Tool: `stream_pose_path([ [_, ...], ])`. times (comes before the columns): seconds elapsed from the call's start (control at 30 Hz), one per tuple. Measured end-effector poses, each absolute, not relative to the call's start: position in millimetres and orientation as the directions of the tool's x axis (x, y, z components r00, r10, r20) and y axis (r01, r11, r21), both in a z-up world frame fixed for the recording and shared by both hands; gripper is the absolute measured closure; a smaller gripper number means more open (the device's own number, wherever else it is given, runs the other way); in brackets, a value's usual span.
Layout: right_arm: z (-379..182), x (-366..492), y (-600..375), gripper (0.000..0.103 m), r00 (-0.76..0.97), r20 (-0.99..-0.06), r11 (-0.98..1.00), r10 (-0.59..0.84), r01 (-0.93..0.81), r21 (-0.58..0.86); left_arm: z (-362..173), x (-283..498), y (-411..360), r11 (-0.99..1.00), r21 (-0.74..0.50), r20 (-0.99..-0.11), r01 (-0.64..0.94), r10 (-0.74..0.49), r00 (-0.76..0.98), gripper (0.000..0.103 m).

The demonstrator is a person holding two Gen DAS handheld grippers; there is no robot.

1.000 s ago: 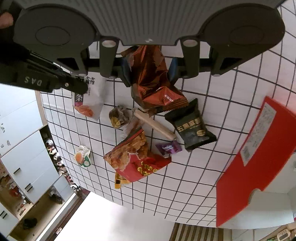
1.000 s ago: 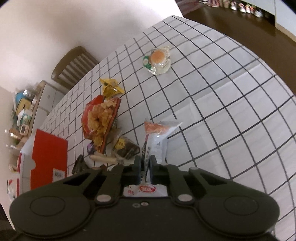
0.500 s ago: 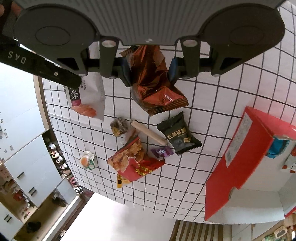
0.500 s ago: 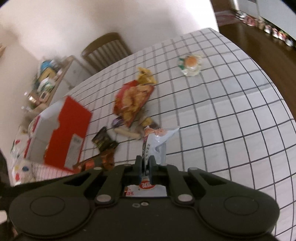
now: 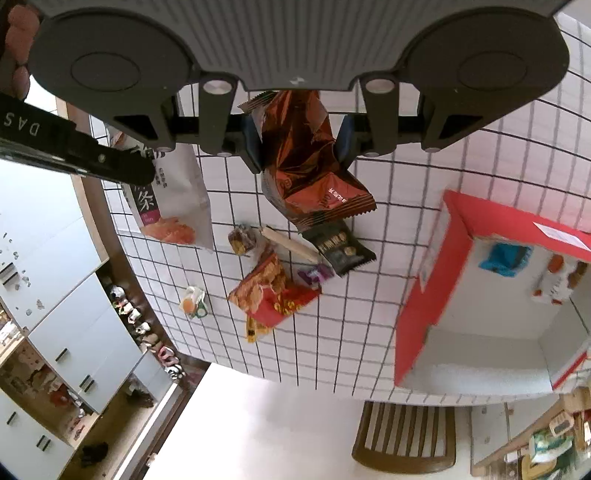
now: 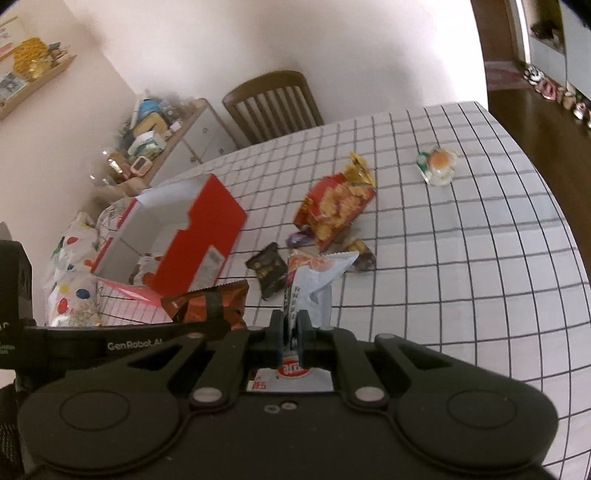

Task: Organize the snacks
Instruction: 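Carry both packets over the red box and lower them inside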

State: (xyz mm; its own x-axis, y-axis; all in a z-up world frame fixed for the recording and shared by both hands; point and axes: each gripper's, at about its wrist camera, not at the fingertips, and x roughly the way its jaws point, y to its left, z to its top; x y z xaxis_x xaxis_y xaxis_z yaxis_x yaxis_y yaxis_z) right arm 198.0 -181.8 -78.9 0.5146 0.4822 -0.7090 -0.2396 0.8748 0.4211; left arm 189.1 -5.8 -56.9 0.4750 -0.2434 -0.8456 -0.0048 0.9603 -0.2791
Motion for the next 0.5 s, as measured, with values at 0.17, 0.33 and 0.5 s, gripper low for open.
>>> stream_pose_path([
  [0.17, -63, 198, -165, 0.098, 0.522, -0.694, 0.869, 0.495, -0.281, 0.408, -44, 188, 15, 0.960, -0.278, -0.842, 0.002, -0.245, 0.481, 0.062],
  [0.33, -48, 199, -142, 0.098, 0.535, -0.680, 0.865, 0.501, -0.318, 0.387, -31, 188, 38, 0.966, -0.259, -0.839, 0.019, -0.235, 0.490, 0.062],
  [0.5, -36, 202, -115, 0.098, 0.544, -0.671, 0.863, 0.504, -0.345, 0.368, -16, 189, 66, 0.971, -0.235, -0.829, 0.034, -0.218, 0.514, 0.062],
])
